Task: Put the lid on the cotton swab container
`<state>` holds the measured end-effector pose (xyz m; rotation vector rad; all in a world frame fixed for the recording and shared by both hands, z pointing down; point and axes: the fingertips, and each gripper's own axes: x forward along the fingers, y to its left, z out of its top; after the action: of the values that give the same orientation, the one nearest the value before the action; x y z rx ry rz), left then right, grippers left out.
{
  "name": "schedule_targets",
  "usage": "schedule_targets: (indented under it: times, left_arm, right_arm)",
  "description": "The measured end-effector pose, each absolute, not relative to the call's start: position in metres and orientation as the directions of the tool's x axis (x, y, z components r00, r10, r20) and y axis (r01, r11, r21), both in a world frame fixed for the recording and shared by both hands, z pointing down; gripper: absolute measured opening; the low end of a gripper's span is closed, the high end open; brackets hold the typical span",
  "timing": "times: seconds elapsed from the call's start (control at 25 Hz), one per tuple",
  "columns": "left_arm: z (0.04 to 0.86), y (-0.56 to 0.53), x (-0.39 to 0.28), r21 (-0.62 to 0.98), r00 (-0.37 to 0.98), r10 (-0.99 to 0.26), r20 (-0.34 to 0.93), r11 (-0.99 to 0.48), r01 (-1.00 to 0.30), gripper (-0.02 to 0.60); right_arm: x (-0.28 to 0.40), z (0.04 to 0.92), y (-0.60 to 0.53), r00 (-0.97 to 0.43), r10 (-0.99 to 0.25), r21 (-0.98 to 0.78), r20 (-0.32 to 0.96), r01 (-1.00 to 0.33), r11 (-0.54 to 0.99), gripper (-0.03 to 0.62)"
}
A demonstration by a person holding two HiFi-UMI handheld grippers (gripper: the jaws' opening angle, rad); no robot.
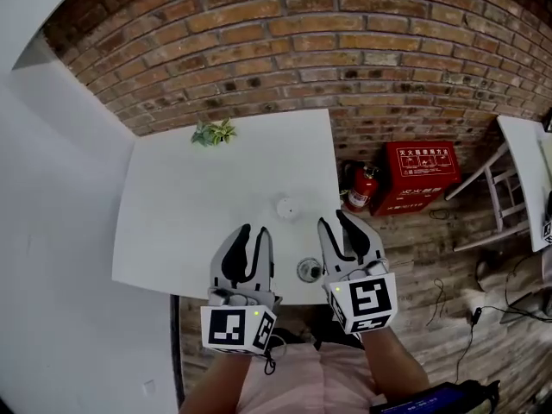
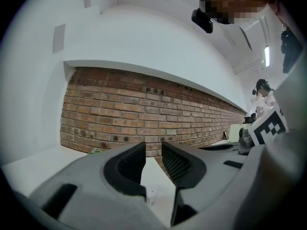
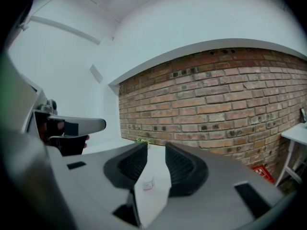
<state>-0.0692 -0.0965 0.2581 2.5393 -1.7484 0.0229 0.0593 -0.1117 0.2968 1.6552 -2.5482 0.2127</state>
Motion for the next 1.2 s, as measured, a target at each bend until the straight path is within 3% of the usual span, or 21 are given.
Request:
schedule_targets:
  times: [0.4, 0.96, 1.2]
  left_arm:
    - [0.244, -0.137, -0.089, 0.064, 0.319, -0.948, 0.014, -0.317, -0.946, 0.106]
    - [0.305, -0.184, -0.107, 0.144, 0.406, -0.906, 0.124, -0.388, -0.91, 0.124]
    - [0.344, -0.191, -0.104, 0.197, 0.467, -0.866, 0.18, -0.433, -0.88, 0.155]
  right_arm:
    - [0.047, 0.278, -0.156, -0.437, -0.89, -0.031, 0.131, -0.899, 0.437, 0.121]
    - [0.01, 0.333, -0.179, -0.46, -0.851, -0.029, 0.253, -0.883, 0.469, 0.141]
    - [-0.013, 0.375, -0.171, -0.507, -0.786, -0.039, 0.355, -0.848, 0.529, 0.196]
